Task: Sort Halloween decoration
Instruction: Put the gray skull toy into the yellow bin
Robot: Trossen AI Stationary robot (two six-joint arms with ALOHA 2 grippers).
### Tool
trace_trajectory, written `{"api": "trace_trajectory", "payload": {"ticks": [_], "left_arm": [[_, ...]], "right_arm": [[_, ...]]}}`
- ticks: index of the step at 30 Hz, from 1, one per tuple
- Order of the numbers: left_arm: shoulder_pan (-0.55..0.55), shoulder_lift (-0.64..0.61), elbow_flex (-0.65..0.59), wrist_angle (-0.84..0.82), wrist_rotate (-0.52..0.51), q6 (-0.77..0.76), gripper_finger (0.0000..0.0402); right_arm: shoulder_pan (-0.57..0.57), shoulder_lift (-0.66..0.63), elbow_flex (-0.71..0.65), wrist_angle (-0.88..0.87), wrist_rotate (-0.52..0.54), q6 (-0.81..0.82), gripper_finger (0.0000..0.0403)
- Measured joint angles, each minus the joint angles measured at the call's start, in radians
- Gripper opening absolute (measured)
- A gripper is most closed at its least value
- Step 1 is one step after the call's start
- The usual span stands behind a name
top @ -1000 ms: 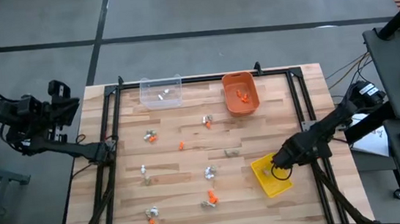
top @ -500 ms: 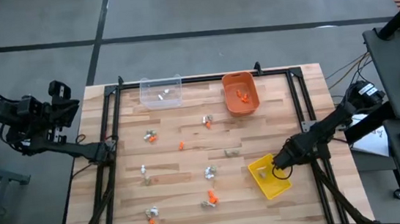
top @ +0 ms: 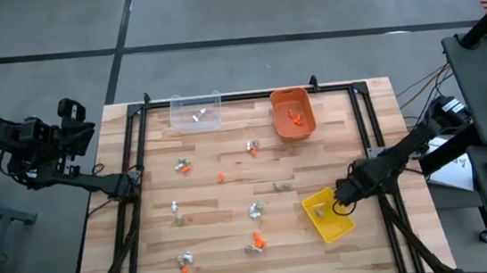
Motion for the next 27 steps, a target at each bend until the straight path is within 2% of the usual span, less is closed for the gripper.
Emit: {"api": "trace_trajectory", "payload": {"ticks": [4,11,19,24,27], "left_arm": [[0.000,0.000,0.000,-0.003,0.000,0.001,0.0040],[0.000,0.000,-0.001,-0.008,0.000,0.010,0.0040],[0.000,0.000,-0.001,-0.007,0.000,0.010,0.0040],[0.000,0.000,-0.001,-0.007,0.000,0.010,0.0040],[0.000,0.000,-0.001,-0.007,0.000,0.010,0.0040]], "right_arm": [[0.000,-0.004,0.015,-0.070,-0.030,0.001,0.0009],[-0.002,0.055,0.013,-0.073,-0.059,-0.026,0.0009],[-0.041,0.054,0.042,-0.082,-0.056,-0.063,0.0009],[-0.081,0.053,0.119,-0.139,-0.011,-0.116,0.0009],[-0.122,0.053,0.172,-0.196,0.003,-0.205,0.0009]]}}
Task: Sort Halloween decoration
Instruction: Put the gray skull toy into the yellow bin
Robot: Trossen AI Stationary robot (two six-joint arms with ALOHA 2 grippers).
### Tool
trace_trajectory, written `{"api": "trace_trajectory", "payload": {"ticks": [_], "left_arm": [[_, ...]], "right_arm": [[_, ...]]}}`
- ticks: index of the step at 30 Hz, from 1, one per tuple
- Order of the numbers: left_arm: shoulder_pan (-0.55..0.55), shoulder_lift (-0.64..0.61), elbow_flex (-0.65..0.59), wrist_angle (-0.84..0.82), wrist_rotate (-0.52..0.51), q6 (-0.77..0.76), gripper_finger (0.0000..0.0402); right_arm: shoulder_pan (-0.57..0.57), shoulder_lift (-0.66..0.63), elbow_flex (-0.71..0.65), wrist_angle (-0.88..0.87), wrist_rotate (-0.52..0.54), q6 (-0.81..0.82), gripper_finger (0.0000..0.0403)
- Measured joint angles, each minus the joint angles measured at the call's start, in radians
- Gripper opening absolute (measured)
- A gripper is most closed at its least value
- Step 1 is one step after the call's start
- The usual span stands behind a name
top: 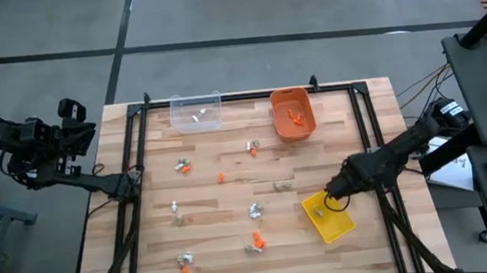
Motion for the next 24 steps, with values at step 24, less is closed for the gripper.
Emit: {"api": "trace_trajectory", "payload": {"ticks": [24], "left_arm": [[0.000,0.000,0.001,-0.019,0.000,0.026,0.0040]], "right_arm": [[-0.226,0.207,-0.048,-0.052,-0.147,-0.296,0.0009]]}}
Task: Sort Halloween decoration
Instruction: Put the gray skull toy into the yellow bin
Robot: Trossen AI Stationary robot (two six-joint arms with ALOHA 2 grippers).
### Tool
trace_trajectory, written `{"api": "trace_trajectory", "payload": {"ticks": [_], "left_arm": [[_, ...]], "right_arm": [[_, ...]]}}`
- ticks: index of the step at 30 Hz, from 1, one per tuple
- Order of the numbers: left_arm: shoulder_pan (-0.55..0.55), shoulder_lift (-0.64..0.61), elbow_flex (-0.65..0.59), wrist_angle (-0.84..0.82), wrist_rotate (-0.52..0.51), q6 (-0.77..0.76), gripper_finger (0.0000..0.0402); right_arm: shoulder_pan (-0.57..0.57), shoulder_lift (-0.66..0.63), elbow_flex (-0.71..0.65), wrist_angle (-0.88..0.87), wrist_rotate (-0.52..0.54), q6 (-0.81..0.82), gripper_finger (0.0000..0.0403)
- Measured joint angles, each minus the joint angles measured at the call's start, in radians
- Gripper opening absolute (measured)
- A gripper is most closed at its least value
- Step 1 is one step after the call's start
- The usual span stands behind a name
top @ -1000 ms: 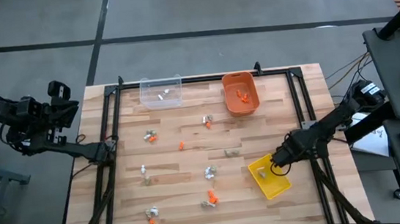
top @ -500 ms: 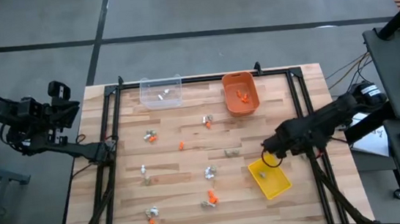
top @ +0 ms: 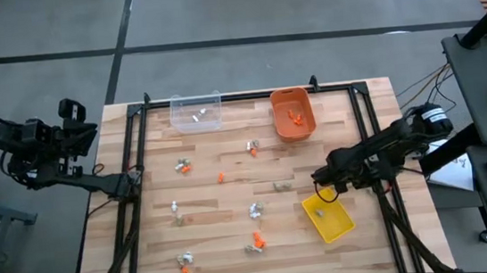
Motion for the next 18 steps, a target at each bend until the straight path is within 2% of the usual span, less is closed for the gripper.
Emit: {"api": "trace_trajectory", "payload": {"ticks": [6,8,12,15,18], "left_arm": [[0.000,0.000,0.001,-0.019,0.000,0.000,0.0040],[0.000,0.000,0.002,-0.029,0.000,0.000,0.0040],[0.000,-0.001,0.007,-0.036,0.000,0.000,0.0040],[0.000,-0.002,0.007,-0.036,0.000,0.000,0.0040],[0.000,-0.003,0.007,-0.036,0.000,0.000,0.0040]], "right_arm": [[-0.008,0.043,0.000,0.007,0.018,0.024,0.0009],[-0.013,0.044,0.001,0.024,0.054,0.077,0.0009],[-0.015,0.041,0.023,0.086,0.119,0.305,0.0009],[-0.014,0.042,0.036,0.055,0.156,0.289,0.0009],[-0.017,0.036,0.045,0.032,0.156,0.357,0.0009]]}}
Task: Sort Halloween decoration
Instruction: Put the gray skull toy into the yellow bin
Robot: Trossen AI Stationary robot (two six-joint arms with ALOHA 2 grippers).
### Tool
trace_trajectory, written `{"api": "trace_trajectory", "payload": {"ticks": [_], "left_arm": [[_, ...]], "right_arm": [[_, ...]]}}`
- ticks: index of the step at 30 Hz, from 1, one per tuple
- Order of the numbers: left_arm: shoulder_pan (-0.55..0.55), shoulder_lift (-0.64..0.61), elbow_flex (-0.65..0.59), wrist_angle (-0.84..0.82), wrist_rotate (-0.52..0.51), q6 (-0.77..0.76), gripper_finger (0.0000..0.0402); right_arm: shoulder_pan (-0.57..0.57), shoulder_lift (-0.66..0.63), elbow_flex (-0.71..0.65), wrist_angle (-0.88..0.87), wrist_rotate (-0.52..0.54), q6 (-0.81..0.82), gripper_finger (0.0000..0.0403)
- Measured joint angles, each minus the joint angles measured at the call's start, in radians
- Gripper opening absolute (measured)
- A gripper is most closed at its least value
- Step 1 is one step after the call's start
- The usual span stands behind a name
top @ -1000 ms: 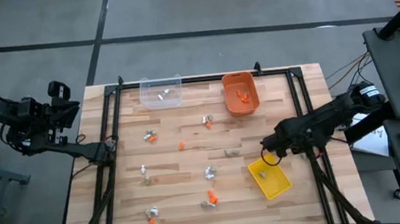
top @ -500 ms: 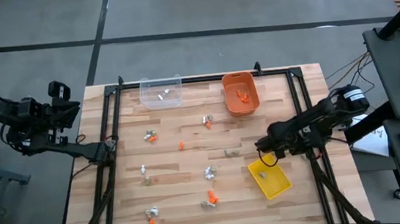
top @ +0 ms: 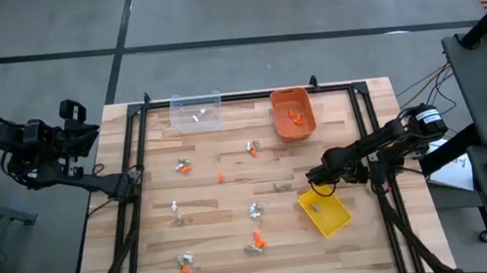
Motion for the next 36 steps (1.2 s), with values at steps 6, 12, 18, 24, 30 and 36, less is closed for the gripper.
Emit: {"api": "trace_trajectory", "payload": {"ticks": [6,12,18,24,30,36], "left_arm": [[0.000,0.000,0.000,0.000,0.000,0.025,0.0040],[0.000,0.000,0.000,0.001,0.000,0.026,0.0040],[0.000,0.000,0.000,-0.002,0.000,0.023,0.0040],[0.000,0.000,0.000,-0.011,0.000,0.018,0.0040],[0.000,0.000,0.000,-0.013,0.000,0.007,0.0040],[0.000,0.000,0.000,-0.016,0.000,0.004,0.0040]], "right_arm": [[-0.004,-0.068,0.024,-0.022,-0.074,0.231,0.0009],[0.012,-0.145,0.003,-0.159,-0.182,0.423,0.0009],[0.014,-0.180,-0.026,-0.072,-0.172,0.569,0.0009],[0.014,-0.116,-0.090,-0.007,-0.223,0.600,0.0009],[0.023,-0.065,-0.120,0.057,-0.263,0.608,0.0009],[0.023,0.009,-0.133,0.083,-0.264,0.628,0.0009]]}}
